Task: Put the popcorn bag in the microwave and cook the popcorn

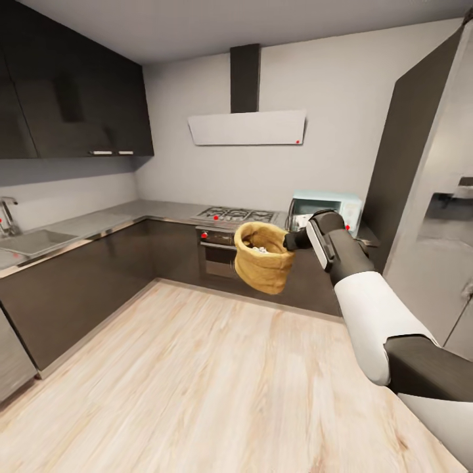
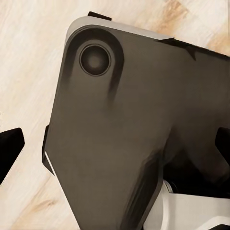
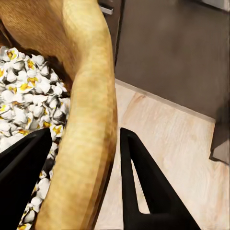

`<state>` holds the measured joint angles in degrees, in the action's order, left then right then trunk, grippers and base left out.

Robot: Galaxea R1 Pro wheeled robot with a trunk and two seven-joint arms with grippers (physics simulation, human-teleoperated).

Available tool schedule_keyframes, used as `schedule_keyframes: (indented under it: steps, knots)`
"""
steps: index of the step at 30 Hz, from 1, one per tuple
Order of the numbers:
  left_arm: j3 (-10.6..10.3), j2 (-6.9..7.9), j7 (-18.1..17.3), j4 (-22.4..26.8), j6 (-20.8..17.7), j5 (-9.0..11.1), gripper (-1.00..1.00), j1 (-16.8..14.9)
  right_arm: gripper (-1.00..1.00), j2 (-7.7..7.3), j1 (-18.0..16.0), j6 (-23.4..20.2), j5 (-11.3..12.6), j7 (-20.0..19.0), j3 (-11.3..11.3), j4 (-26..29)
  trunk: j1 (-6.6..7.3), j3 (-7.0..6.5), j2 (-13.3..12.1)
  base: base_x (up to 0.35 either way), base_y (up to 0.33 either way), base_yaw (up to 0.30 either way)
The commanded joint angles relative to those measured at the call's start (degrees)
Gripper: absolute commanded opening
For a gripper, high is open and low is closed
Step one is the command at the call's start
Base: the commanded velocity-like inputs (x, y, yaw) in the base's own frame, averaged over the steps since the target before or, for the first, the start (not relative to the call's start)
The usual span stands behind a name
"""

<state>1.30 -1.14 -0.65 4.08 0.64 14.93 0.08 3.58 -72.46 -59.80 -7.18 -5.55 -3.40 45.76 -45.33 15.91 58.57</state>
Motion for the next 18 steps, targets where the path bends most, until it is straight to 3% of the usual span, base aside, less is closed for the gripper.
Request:
schedule_keyframes:
  steps: [1, 5, 18]
  knots:
    - [0.09, -0.01, -0.06, 0.05, 0.07, 0.27, 1.0, 0.01, -1.0, -0.34, -0.05, -0.2, -0.47, -0.6, -0.07, 0.03, 0.0, 0.07, 0.04, 0.0, 0.0, -0.242]
    - [0.08, 0.0, -0.08, 0.05, 0.07, 0.27, 1.0, 0.01, -1.0, -1.05, -0.05, -0.2, -0.55, -0.6, -0.11, 0.03, 0.0, 0.07, 0.04, 0.0, 0.0, -0.242]
    - [0.03, 0.0, -0.06, 0.05, 0.07, 0.27, 1.0, 0.01, -1.0, -1.12, -0.05, -0.2, -0.63, -0.6, -0.11, 0.03, 0.0, 0.07, 0.04, 0.0, 0.0, -0.242]
